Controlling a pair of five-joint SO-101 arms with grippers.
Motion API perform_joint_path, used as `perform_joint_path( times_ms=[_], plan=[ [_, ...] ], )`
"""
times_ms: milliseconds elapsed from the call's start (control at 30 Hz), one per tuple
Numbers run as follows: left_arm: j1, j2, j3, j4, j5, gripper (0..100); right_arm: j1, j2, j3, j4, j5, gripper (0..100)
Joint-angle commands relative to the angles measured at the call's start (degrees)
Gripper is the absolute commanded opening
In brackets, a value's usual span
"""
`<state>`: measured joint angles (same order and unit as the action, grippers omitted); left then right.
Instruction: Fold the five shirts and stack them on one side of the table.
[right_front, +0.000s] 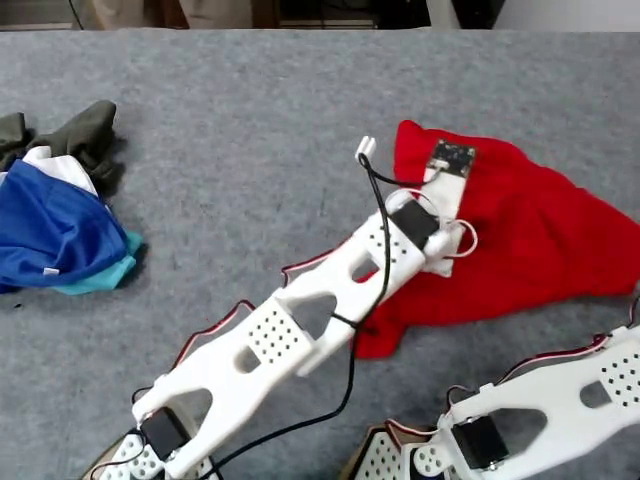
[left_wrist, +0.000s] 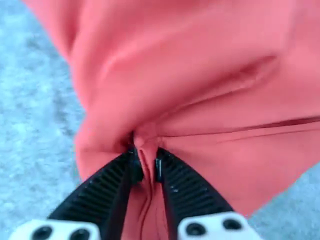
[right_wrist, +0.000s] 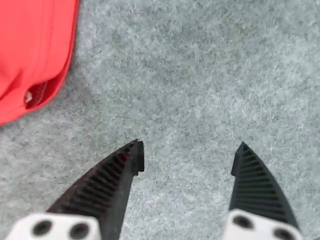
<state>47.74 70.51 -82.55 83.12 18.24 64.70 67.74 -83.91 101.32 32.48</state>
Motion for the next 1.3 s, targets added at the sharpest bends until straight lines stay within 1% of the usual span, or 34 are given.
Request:
perform_joint_path(
  times_ms=[0, 67, 200, 400, 533, 600, 667, 800, 900, 1000, 1133, 1267],
  plan=[
    [1.05, -0.75, -2.99, -0.62, 0.09, 2, 0.75, -2.68, 0.04, 1.05, 0.00, 29.2],
    [1.05, -0.92, -2.99, -0.53, 0.09, 2, 0.75, -2.68, 0.04, 1.05, 0.00, 29.2],
    [0.97, -1.27, -4.31, 2.46, 0.09, 2, 0.84, -2.68, 0.04, 1.05, 0.00, 29.2],
    [0.53, -1.27, -13.54, 10.20, -0.44, 2, 0.66, -2.68, 0.04, 1.05, 0.00, 29.4],
    [0.88, -3.65, -13.36, 13.10, -4.48, 2, 0.66, -2.77, 0.04, 1.05, -0.09, 29.5],
    [0.79, -4.88, -13.27, 14.86, -4.75, 2, 0.75, -2.86, -0.04, 1.05, -0.09, 29.5],
    [0.26, -6.46, -13.19, 16.09, -5.19, 2, 0.92, -2.95, -0.04, 1.05, 0.00, 29.5],
    [-2.55, -10.86, -12.22, 17.76, -9.58, 2, 1.19, -3.12, -0.31, 1.05, 0.26, 29.6],
    [-6.51, -15.52, -8.62, 17.85, -11.96, 2, 2.07, -3.74, -0.40, 1.05, 0.53, 29.6],
    [-10.99, -22.11, -2.20, 17.85, -16.88, 2, 2.86, -5.49, 0.04, 1.05, 2.90, 29.6],
    [-16.97, -33.19, 12.84, 17.85, -26.46, 2, 3.65, -7.87, 0.04, 1.05, 6.42, 29.5],
    [-22.59, -45.85, 29.27, 17.85, -32.62, 2, 3.82, -9.10, 0.04, 1.05, 8.97, 29.5]
  ],
)
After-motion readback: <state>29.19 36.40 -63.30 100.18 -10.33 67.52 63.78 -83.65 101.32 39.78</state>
